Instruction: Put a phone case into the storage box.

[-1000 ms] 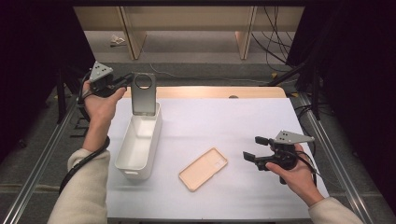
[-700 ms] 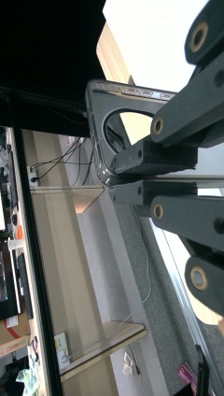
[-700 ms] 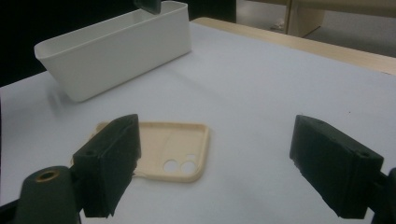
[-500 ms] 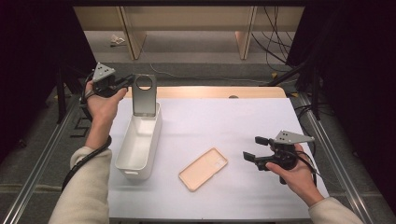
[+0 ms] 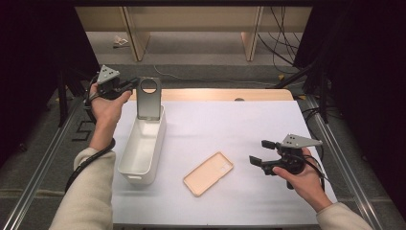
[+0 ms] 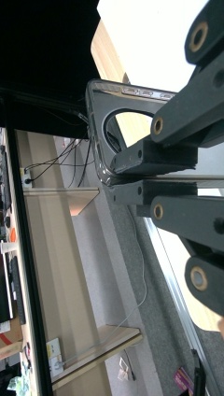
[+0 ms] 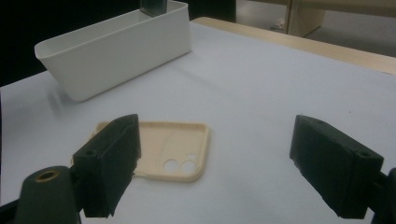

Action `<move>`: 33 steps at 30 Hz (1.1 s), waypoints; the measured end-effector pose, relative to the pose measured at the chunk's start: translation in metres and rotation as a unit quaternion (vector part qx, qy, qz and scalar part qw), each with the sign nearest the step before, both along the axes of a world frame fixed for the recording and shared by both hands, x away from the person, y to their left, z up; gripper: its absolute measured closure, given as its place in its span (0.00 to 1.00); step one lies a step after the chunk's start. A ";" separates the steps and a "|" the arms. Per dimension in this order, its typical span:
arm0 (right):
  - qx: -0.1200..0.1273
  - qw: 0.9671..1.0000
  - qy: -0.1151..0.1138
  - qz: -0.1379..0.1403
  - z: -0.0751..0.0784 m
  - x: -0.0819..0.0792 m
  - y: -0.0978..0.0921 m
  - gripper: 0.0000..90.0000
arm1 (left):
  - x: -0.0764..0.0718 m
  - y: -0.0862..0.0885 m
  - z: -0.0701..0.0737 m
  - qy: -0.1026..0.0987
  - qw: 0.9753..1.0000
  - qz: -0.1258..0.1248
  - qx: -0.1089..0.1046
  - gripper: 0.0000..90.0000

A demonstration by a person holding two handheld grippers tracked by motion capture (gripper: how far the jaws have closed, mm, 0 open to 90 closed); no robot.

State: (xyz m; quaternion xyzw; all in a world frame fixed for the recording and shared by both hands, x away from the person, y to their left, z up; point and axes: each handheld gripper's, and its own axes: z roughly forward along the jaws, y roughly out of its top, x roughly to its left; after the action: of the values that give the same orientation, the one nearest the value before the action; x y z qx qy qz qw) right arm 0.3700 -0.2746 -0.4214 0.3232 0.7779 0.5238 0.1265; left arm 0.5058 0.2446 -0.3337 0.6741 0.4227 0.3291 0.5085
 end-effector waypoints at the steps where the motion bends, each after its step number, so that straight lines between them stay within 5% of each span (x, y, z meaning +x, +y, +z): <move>1: 0.000 1.000 0.000 0.000 0.000 0.000 0.000 0.19 | 0.001 0.000 -0.001 0.002 1.000 0.000 0.001 0.93; 33: -0.001 1.000 0.002 0.001 -0.001 0.000 0.000 0.19 | 0.018 0.002 -0.025 0.031 1.000 0.004 0.006 0.93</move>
State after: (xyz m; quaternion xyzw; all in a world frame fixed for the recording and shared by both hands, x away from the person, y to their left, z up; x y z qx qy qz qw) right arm 0.3703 -0.2748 -0.4224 0.3231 0.7794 0.5222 0.1246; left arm 0.5236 0.2469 -0.3588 0.6852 0.4388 0.3129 0.4900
